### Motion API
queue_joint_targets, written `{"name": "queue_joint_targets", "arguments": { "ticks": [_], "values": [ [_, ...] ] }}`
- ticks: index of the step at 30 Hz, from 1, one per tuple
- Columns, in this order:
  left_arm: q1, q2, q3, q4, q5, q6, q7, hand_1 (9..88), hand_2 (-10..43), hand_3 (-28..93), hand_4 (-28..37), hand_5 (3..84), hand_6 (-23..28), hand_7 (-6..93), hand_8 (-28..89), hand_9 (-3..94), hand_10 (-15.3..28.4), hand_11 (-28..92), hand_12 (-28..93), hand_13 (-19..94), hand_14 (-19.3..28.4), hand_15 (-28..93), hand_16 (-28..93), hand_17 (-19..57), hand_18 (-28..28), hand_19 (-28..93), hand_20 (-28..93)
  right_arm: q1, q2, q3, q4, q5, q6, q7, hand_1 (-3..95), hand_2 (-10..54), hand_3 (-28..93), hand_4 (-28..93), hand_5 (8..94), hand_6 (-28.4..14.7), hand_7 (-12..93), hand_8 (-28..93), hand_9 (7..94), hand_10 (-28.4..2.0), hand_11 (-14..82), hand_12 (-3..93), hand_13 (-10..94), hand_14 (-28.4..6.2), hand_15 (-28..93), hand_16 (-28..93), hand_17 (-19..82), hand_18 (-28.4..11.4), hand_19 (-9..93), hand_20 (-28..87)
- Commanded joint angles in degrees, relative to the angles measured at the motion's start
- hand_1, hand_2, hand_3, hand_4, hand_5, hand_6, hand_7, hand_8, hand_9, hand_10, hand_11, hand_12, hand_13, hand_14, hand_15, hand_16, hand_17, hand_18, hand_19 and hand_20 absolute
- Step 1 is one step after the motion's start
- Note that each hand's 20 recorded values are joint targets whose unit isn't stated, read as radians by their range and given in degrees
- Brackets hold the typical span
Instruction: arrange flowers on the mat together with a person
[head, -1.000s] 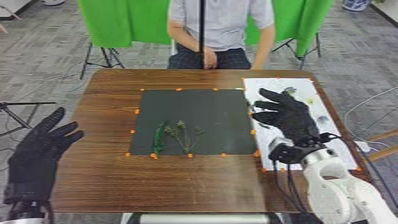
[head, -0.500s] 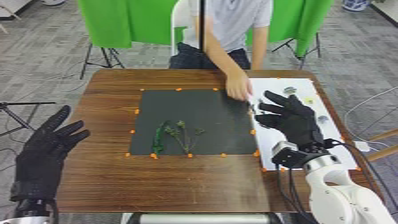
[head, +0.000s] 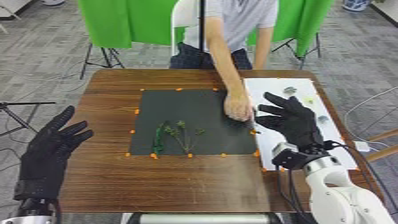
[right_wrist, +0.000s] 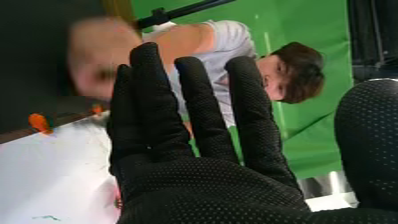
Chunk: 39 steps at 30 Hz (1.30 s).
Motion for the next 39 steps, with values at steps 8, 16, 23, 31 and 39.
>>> {"name": "queue_joint_targets", "arguments": {
  "ticks": [8, 16, 23, 31, 39],
  "values": [
    [0.2, -0.61, 0.18, 0.09, 0.64, -0.22, -0.28, 13.9, 5.0, 77, -28.3, 32.0, 3.4, 14.2, -11, 34.3, 17.8, 22, 10, 24, 25.8, 48, -9, -10.4, 21.2, 43, 10, -0.2, -0.8, -0.1, 0.2, 0.2, -0.8, -0.4, 14.9, 6.6, 75, -27, 48.4, -2.6, 13, -11, 48.7, -19.1, 12.5, 14.5, 40, -22.6, 41, 11, 10, -22.5, 53, 18],
    [-0.2, -0.85, 0.24, 0.07, 0.80, -0.27, -0.65, 14.0, 5.1, 77, -28.3, 32.1, 3.4, 14.5, -11, 34.4, 17.8, 23, 10, 24, 25.8, 48, -9, -10.4, 21.2, 43, 10, -0.3, -0.8, -0.1, 0.2, 0.2, -0.9, -0.4, 14.9, 6.6, 75, -27, 48.7, -2.6, 13, -11, 48.8, -18.9, 12.6, 14.5, 40, -22.6, 41, 11, 10, -22.5, 53, 18],
    [-0.1, -0.78, 0.16, 0.01, 0.80, -0.38, -0.65, 14.1, 5.1, 77, -28.3, 32.1, 3.6, 14.3, -11, 34.3, 17.8, 23, 10, 24, 25.8, 48, -9, -10.3, 21.2, 43, 10, -0.5, -1.0, -0.1, 0.1, 0.1, -1.2, -0.4, 14.8, 6.6, 75, -27, 48.7, -2.6, 14, -11, 49.0, -18.9, 12.7, 14.5, 40, -22.5, 41, 11, 10, -22.6, 53, 18],
    [-0.4, -1.26, 0.30, 0.03, 1.11, -0.47, -0.97, 14.3, 5.1, 78, -28.3, 32.2, 3.7, 14.4, -11, 34.3, 17.8, 23, 10, 24, 25.8, 48, -9, -10.3, 21.2, 43, 10, -0.3, -1.0, 0.0, 0.0, -0.1, -1.1, -0.2, 15.0, 6.5, 75, -27, 48.8, -2.6, 14, -11, 49.1, -19.0, 12.8, 14.5, 40, -22.5, 42, 11, 10, -22.7, 53, 18],
    [-0.1, -1.25, 0.54, -0.14, 1.26, -0.27, -0.97, 14.5, 4.9, 78, -28.3, 32.3, 3.9, 14.4, -11, 34.3, 17.8, 23, 10, 24, 25.8, 48, -9, -10.3, 21.2, 43, 10, 0.1, 1.5, -0.3, -1.3, -5.6, 4.1, 0.3, 16.8, 5.9, 75, -26, 48.6, -2.7, 13, -11, 49.7, -19.3, 14.5, 15.1, 43, -21.5, 48, 12, 13, -27.1, 57, 19]
  ]
}}
